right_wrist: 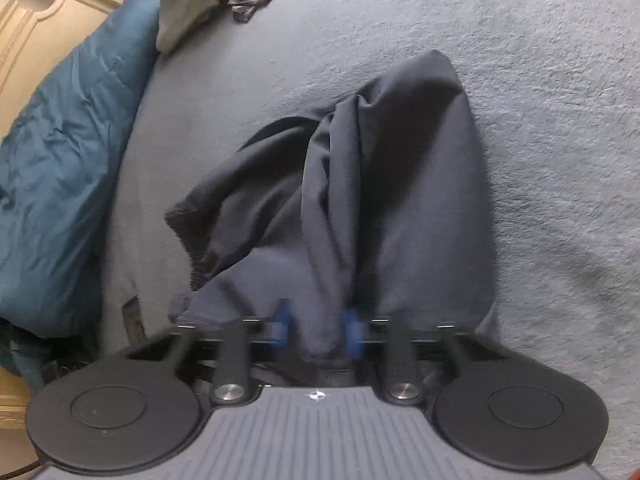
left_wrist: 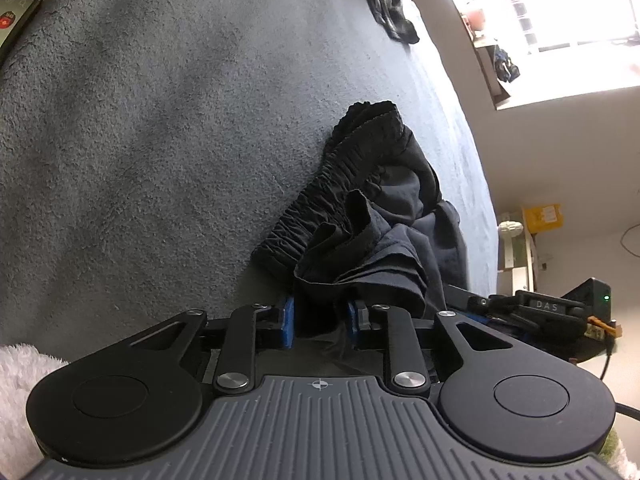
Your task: Fold clothes
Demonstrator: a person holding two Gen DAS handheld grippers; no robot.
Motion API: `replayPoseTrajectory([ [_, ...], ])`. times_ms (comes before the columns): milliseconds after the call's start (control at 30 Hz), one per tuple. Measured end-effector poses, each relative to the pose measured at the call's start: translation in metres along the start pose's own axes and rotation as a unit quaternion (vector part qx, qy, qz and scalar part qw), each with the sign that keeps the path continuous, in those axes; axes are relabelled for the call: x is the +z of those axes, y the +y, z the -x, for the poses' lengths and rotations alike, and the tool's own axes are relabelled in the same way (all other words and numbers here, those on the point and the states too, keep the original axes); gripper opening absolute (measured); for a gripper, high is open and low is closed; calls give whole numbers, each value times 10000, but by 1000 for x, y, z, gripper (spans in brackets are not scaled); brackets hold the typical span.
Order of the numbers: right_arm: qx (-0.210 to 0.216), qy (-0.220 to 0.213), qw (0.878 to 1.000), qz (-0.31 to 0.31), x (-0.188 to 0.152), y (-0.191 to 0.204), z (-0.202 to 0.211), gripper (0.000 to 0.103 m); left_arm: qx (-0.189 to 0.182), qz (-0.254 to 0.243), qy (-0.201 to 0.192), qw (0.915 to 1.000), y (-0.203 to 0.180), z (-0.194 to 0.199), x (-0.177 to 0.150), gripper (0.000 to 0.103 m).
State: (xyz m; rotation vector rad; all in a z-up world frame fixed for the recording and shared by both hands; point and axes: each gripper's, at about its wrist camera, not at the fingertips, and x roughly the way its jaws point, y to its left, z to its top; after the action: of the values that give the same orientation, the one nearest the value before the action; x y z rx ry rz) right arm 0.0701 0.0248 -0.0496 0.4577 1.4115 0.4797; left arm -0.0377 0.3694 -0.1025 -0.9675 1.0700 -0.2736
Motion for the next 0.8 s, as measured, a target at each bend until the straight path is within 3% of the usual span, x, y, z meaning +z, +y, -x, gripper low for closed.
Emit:
replayPoseTrajectory([
  [167,548,-179,9977,366,20,35,11,6,-18,59,54,10000,2,0,0,21],
  [333,892,-265,9929,742,63,77,-10,9,-29,154,130,9998,5,-1,0,21],
  [400,1042,-330,9907,817,79,89,-22,17,-30,193,164,9997,6,-2,1,21],
  [433,1157,-351,9894,798,85,92,-26,28,-33,214,180,9996,7,-3,1,21],
  [500,1441,-405,9861,720,91,93,-29,41,-42,236,206,9995,7,-4,1,21],
  [633,1709,-549,9817,637,88,84,-12,41,-58,205,215,9995,7,-4,2,20],
  [800,1829,-1081,9769,222,73,48,43,41,-332,371,240,9985,8,5,0,9],
])
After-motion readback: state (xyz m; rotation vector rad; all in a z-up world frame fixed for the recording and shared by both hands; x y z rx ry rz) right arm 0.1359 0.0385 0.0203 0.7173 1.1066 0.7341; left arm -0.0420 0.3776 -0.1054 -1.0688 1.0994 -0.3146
